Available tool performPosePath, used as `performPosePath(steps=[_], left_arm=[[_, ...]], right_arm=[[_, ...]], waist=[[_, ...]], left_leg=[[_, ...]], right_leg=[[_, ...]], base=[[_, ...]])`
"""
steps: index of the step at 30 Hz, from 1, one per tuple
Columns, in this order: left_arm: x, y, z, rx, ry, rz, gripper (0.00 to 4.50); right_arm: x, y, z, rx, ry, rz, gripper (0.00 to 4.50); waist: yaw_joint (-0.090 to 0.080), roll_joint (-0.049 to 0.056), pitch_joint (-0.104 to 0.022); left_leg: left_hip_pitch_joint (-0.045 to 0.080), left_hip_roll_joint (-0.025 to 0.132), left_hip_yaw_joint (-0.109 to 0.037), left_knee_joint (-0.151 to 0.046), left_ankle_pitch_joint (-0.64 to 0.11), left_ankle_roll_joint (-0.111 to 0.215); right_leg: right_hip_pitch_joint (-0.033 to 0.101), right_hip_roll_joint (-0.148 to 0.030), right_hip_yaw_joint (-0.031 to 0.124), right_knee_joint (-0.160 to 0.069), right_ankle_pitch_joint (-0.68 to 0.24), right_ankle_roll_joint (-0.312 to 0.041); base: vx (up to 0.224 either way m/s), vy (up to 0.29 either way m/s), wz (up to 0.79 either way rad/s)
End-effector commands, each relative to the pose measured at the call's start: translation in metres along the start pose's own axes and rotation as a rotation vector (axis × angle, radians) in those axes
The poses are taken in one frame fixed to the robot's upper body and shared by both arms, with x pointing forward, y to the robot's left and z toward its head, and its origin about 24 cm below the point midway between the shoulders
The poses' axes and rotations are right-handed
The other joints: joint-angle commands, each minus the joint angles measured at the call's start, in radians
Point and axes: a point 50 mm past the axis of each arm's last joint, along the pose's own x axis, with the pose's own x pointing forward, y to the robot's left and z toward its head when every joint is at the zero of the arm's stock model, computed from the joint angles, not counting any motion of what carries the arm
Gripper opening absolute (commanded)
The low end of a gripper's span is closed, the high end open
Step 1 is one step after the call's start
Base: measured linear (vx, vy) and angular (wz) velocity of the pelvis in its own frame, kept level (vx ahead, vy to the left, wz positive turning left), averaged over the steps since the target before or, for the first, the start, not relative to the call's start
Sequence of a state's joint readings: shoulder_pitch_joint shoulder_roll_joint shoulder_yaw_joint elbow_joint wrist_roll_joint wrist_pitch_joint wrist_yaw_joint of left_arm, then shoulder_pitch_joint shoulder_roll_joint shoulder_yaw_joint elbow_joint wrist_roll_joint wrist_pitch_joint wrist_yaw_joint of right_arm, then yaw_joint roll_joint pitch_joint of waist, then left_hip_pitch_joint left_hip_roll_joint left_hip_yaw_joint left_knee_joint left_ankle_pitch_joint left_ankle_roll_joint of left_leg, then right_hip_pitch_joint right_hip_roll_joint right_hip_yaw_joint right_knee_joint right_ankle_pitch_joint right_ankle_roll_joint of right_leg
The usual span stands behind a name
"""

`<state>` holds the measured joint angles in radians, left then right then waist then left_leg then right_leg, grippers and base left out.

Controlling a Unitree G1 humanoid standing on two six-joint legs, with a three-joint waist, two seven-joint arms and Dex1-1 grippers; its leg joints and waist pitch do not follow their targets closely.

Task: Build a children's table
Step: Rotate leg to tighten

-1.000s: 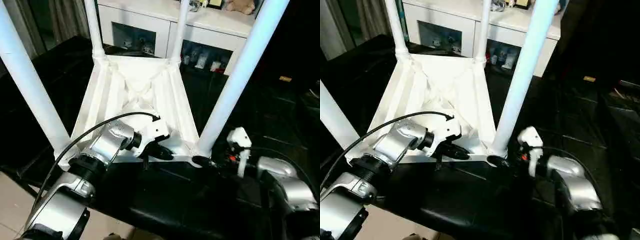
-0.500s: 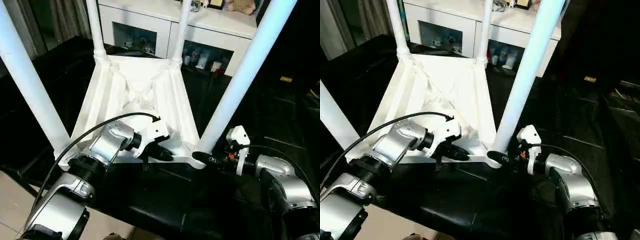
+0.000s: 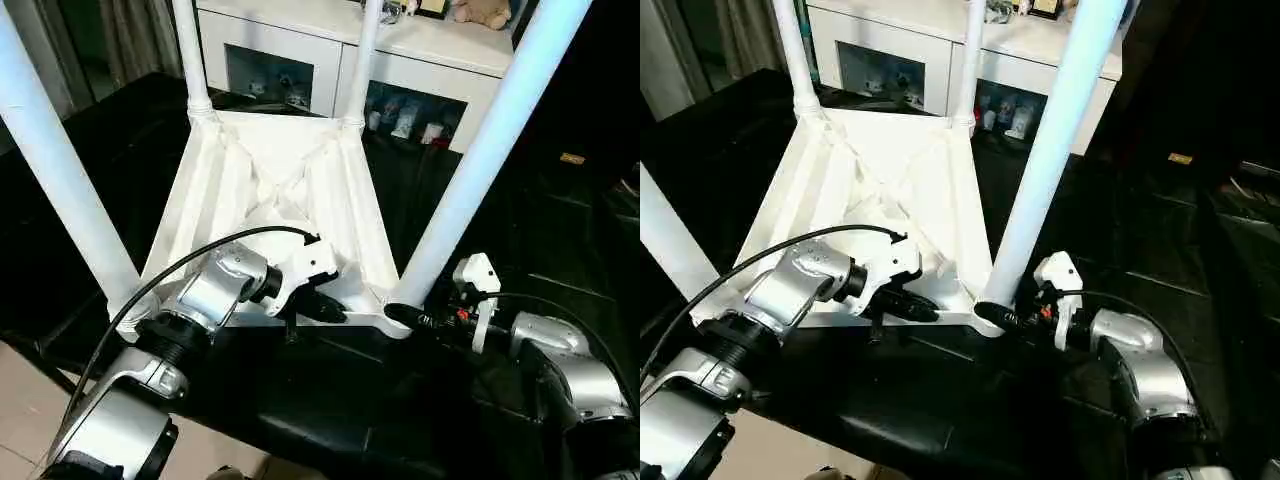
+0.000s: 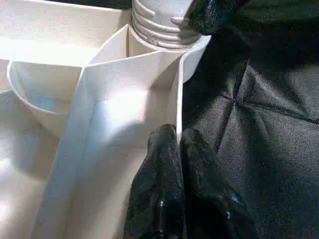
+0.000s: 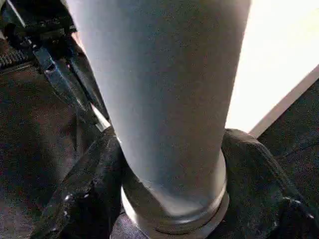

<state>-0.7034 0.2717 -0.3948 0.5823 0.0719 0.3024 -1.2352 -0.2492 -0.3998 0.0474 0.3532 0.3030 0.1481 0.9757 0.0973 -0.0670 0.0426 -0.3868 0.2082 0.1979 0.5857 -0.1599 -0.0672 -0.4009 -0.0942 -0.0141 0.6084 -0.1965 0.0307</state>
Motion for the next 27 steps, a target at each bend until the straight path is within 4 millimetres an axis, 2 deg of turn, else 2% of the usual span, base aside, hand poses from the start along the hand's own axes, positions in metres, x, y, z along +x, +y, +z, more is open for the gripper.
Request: performPosePath(steps=[1, 5, 6, 7, 8, 9, 10, 12, 13, 14, 16, 18, 21, 22, 23, 24, 27], left_arm=[[0.016, -0.006, -0.007, -0.045, 0.013, -0.007, 0.0], [0.02, -0.002, -0.004, -0.067, -0.007, 0.048, 0.0], [0.024, 0.003, -0.001, -0.093, -0.026, 0.103, 0.0], [0.031, 0.009, 0.003, -0.129, -0.038, 0.188, 0.0], [0.031, 0.009, 0.003, -0.129, -0.038, 0.188, 0.0], [0.037, 0.013, 0.005, -0.149, -0.029, 0.247, 0.0], [0.037, 0.013, 0.005, -0.149, -0.029, 0.247, 0.0], [0.045, 0.016, 0.007, -0.155, 0.012, 0.31, 0.0], [0.05, 0.017, 0.008, -0.16, 0.027, 0.333, 0.0], [0.056, 0.017, 0.01, -0.161, 0.041, 0.351, 0.0], [0.06, 0.017, 0.011, -0.158, 0.055, 0.367, 0.0], [0.062, 0.017, 0.011, -0.159, 0.059, 0.376, 0.0], [0.065, 0.017, 0.013, -0.156, 0.065, 0.387, 0.0], [0.065, 0.017, 0.013, -0.156, 0.065, 0.387, 0.0], [0.066, 0.018, 0.014, -0.151, 0.063, 0.386, 0.0], [0.066, 0.018, 0.015, -0.147, 0.061, 0.381, 0.0], [0.064, 0.017, 0.017, -0.128, 0.041, 0.342, 0.0]], right_arm=[[0.002, 0.001, -0.004, 0.01, -0.007, -0.047, 2.56], [0.005, -0.006, -0.007, 0.013, -0.021, -0.149, 2.56], [0.008, -0.01, -0.009, 0.025, -0.03, -0.227, 2.56], [0.013, -0.015, -0.014, 0.067, -0.051, -0.356, 2.56], [0.013, -0.015, -0.014, 0.067, -0.051, -0.356, 2.56], [0.018, -0.018, -0.019, 0.102, -0.054, -0.461, 2.56], [0.018, -0.018, -0.019, 0.102, -0.054, -0.461, 2.56], [0.027, -0.02, -0.025, 0.164, -0.043, -0.638, 2.56], [0.034, -0.02, -0.027, 0.191, -0.033, -0.713, 2.56], [0.044, -0.017, -0.025, 0.197, -0.026, -0.757, 2.56], [0.056, -0.012, -0.02, 0.18, -0.042, -0.747, 2.56], [0.065, -0.007, -0.014, 0.182, -0.071, -0.713, 2.56], [0.075, -0.001, -0.006, 0.141, -0.097, -0.659, 2.56], [0.075, -0.001, -0.006, 0.141, -0.097, -0.659, 2.91], [0.076, -0.001, -0.003, 0.166, -0.13, -0.643, 3.12], [0.075, -0.001, -0.002, 0.171, -0.133, -0.639, 3.25], [0.069, -0.004, 0.002, 0.141, -0.142, -0.592, 3.43]], waist=[[-0.001, -0.001, -0.055], [-0.005, -0.002, -0.051], [-0.006, -0.001, -0.052], [-0.009, 0.001, -0.05], [-0.014, 0.0, -0.049], [-0.015, 0.0, -0.053], [-0.016, -0.001, -0.051], [-0.015, 0.0, -0.055], [-0.016, 0.009, -0.054], [-0.02, 0.011, -0.054], [-0.022, 0.009, -0.054], [-0.023, 0.01, -0.055], [-0.023, 0.009, -0.054], [-0.023, 0.009, -0.054], [-0.023, 0.005, -0.052], [-0.023, 0.007, -0.052], [-0.026, 0.002, -0.049]], left_leg=[[0.024, 0.021, -0.007, -0.072, -0.256, 0.038], [0.026, 0.019, -0.009, -0.077, -0.317, 0.01], [0.026, 0.02, -0.01, -0.078, -0.329, 0.005], [0.027, 0.019, -0.012, -0.079, -0.353, -0.006], [0.027, 0.017, -0.01, -0.079, -0.365, -0.012], [0.026, 0.015, -0.017, -0.08, -0.379, -0.026], [0.025, 0.015, -0.015, -0.081, -0.377, -0.026], [0.027, 0.014, -0.015, -0.08, -0.368, -0.027], [0.027, 0.014, -0.016, -0.082, -0.362, -0.03], [0.026, 0.012, -0.017, -0.083, -0.364, -0.041], [0.028, 0.011, -0.016, -0.083, -0.378, -0.044], [0.026, 0.01, -0.017, -0.083, -0.397, -0.027], [0.024, 0.011, -0.017, -0.084, -0.394, -0.018], [0.025, 0.012, -0.016, -0.084, -0.398, -0.018], [0.025, 0.012, -0.017, -0.085, -0.409, -0.016], [0.026, 0.012, -0.017, -0.085, -0.414, -0.016], [0.024, 0.013, -0.02, -0.088, -0.439, -0.013]], right_leg=[[0.035, -0.032, 0.013, -0.066, -0.114, -0.241], [0.029, -0.034, 0.013, -0.077, -0.217, -0.218], [0.03, -0.035, 0.013, -0.078, -0.234, -0.213], [0.025, -0.035, 0.013, -0.082, -0.273, -0.202], [0.02, -0.034, 0.014, -0.085, -0.292, -0.196], [0.025, -0.037, 0.012, -0.087, -0.329, -0.178], [0.023, -0.035, 0.012, -0.09, -0.331, -0.171], [0.021, -0.034, 0.013, -0.088, -0.309, -0.166], [0.02, -0.033, 0.014, -0.087, -0.286, -0.168], [0.018, -0.031, 0.014, -0.086, -0.282, -0.164], [0.019, -0.029, 0.013, -0.089, -0.284, -0.155], [0.021, -0.03, 0.013, -0.092, -0.291, -0.147], [0.022, -0.03, 0.013, -0.092, -0.28, -0.148], [0.02, -0.031, 0.013, -0.093, -0.287, -0.148], [0.02, -0.031, 0.012, -0.095, -0.309, -0.145], [0.019, -0.032, 0.012, -0.096, -0.32, -0.143], [0.018, -0.034, 0.01, -0.103, -0.374, -0.13]], base=[[0.0, 0.0, 0.0], [0.0, 0.0, 0.0], [0.0, 0.0, 0.0], [0.0, 0.0, 0.0], [0.0, 0.0, 0.0], [0.0, 0.0, 0.0], [0.0, 0.0, 0.0], [0.0, 0.0, 0.0], [0.0, 0.0, 0.0], [0.0, 0.0, 0.0], [0.0, 0.0, 0.0], [0.0, 0.0, 0.0], [0.0, 0.0, 0.0], [0.0, 0.0, 0.0], [0.0, 0.0, 0.0], [0.0, 0.0, 0.0], [0.0, 0.0, 0.0]])
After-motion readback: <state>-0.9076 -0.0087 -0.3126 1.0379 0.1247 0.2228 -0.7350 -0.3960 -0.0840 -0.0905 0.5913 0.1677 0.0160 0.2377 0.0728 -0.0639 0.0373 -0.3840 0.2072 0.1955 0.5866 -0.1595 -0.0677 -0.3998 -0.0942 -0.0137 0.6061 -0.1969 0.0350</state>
